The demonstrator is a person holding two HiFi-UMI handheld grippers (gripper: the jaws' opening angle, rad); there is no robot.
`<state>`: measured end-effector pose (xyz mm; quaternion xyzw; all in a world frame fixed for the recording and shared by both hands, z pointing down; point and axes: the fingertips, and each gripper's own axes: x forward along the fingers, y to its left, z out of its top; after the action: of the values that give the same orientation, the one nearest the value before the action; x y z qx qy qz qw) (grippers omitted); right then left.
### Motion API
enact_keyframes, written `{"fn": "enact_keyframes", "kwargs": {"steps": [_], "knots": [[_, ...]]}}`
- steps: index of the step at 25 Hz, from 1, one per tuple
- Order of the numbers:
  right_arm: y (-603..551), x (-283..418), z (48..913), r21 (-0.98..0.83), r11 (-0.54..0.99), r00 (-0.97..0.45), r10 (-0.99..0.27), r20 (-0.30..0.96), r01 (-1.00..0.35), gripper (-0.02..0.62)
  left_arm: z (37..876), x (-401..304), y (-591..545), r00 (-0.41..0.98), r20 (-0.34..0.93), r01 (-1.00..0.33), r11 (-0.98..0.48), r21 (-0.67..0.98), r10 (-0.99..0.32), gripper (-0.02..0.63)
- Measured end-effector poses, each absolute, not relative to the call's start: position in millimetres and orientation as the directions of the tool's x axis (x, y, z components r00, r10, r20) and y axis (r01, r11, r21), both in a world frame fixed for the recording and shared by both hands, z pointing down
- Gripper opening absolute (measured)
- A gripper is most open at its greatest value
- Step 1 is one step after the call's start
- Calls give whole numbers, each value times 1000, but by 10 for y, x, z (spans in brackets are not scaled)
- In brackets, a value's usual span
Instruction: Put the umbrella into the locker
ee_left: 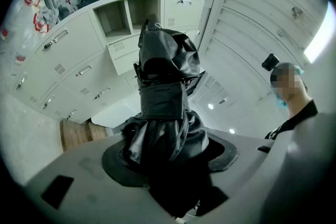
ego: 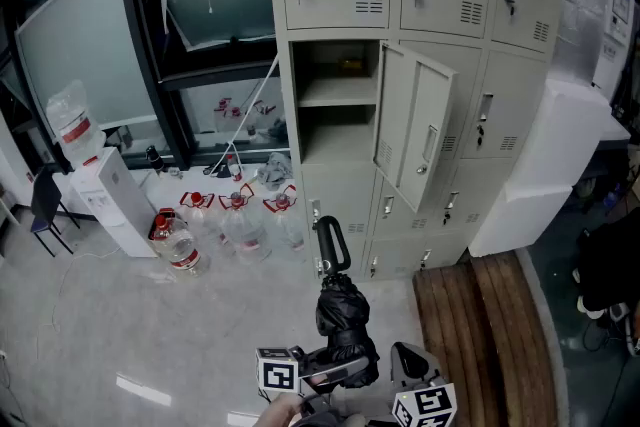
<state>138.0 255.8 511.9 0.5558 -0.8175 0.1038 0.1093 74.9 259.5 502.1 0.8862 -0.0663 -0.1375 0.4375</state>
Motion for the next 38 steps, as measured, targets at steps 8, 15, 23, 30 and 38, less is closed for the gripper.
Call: {"fn": "enact_keyframes", "kwargs": {"steps": [8, 15, 23, 30, 38], "knots": [[2682, 1418, 5070, -40, 352, -348, -892, 289, -935, 0, 5094, 740, 2749, 949, -193, 20, -562, 827, -249, 265], [2641, 1545, 5034, -80, 337, -346, -899, 270, -938, 2, 5048, 814, 2720, 935, -241, 69, -533, 843, -261, 265], [2291, 1673, 5029, -61, 342, -346, -900, 266, -938, 2, 5077, 908, 2367, 924, -267, 101, -499, 861, -274, 265], [1625, 1713, 5082, -70, 331, -337, -895, 292, -941, 2, 5059, 992, 1727, 925, -277, 115, -500, 858, -261, 265], [340, 1450, 5176, -64, 358, -359, -874, 329, -931, 2, 5108, 895, 422, 936, -264, 126, -481, 868, -232, 265]]}}
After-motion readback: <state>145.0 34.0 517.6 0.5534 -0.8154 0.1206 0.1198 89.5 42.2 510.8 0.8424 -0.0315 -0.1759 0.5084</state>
